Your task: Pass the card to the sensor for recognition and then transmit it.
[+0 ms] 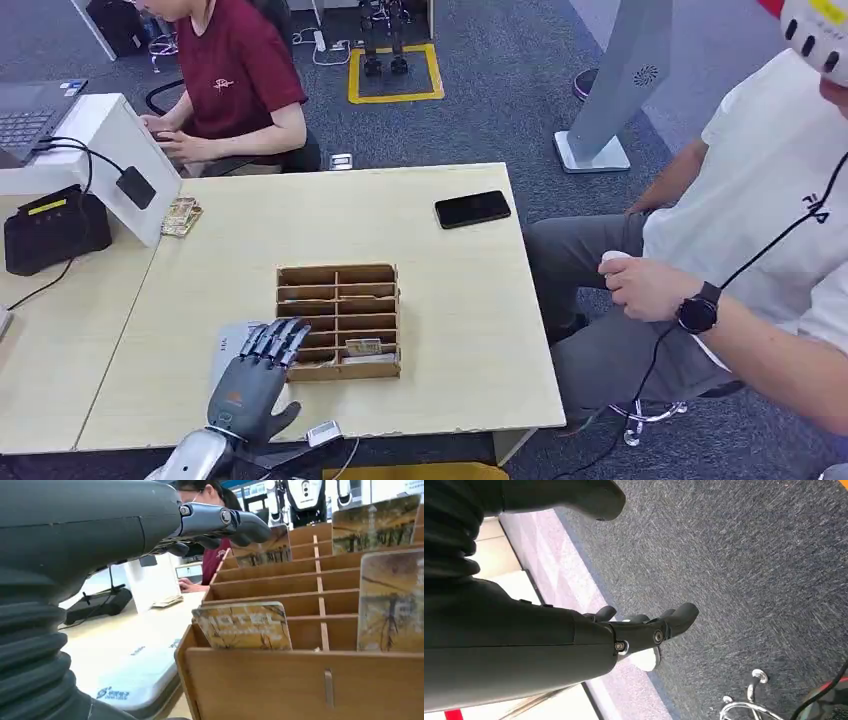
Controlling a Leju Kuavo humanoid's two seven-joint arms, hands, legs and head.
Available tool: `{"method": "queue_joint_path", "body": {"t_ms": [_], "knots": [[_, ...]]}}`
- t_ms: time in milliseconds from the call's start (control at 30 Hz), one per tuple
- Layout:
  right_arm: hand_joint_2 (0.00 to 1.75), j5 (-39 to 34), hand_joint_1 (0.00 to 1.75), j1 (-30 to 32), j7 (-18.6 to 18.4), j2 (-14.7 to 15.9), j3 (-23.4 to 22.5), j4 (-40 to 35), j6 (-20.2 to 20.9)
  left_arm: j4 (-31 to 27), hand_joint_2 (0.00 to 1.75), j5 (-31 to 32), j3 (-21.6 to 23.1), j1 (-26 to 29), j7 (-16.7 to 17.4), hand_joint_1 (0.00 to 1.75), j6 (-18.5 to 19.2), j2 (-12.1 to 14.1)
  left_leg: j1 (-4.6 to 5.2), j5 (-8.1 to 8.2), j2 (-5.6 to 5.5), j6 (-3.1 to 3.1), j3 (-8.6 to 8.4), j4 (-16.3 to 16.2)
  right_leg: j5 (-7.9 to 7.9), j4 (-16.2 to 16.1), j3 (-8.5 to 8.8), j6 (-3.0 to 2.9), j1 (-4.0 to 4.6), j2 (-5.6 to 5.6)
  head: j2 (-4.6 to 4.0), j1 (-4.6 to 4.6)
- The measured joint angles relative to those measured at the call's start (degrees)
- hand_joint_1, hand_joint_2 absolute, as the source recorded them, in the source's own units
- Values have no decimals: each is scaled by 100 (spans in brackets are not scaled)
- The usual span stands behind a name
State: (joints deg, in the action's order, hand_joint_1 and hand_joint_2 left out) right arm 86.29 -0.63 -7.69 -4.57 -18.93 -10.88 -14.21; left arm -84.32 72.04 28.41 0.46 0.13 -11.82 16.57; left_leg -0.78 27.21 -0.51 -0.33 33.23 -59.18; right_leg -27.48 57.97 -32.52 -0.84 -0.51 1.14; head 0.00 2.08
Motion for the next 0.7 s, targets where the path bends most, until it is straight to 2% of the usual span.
{"method": "queue_joint_path", "body": {"t_ms": [200,233,267,300,700], "knots": [[175,0,0,0,0,0,0,0,0,100,175,13,2,1,0,0,15,-44,0,0,0,0,0,0,0,0,0,0,0,0,0,0],[175,0,0,0,0,0,0,0,0,120,175,11,0,0,-4,24,17,-48,0,0,0,0,0,0,0,0,0,0,0,0,0,0],[175,0,0,0,0,0,0,0,0,131,175,11,2,1,-9,161,26,-52,0,0,0,0,0,0,0,0,0,0,0,0,0,0],[175,0,0,0,0,0,0,0,0,146,175,4,0,0,-26,175,44,-55,0,0,0,0,0,0,0,0,0,0,0,0,0,-2],[175,0,0,-1,0,0,0,0,0,236,175,-157,2,-63,-123,175,112,-72,0,0,0,0,0,0,0,0,1,0,0,-1,0,-2]]}}
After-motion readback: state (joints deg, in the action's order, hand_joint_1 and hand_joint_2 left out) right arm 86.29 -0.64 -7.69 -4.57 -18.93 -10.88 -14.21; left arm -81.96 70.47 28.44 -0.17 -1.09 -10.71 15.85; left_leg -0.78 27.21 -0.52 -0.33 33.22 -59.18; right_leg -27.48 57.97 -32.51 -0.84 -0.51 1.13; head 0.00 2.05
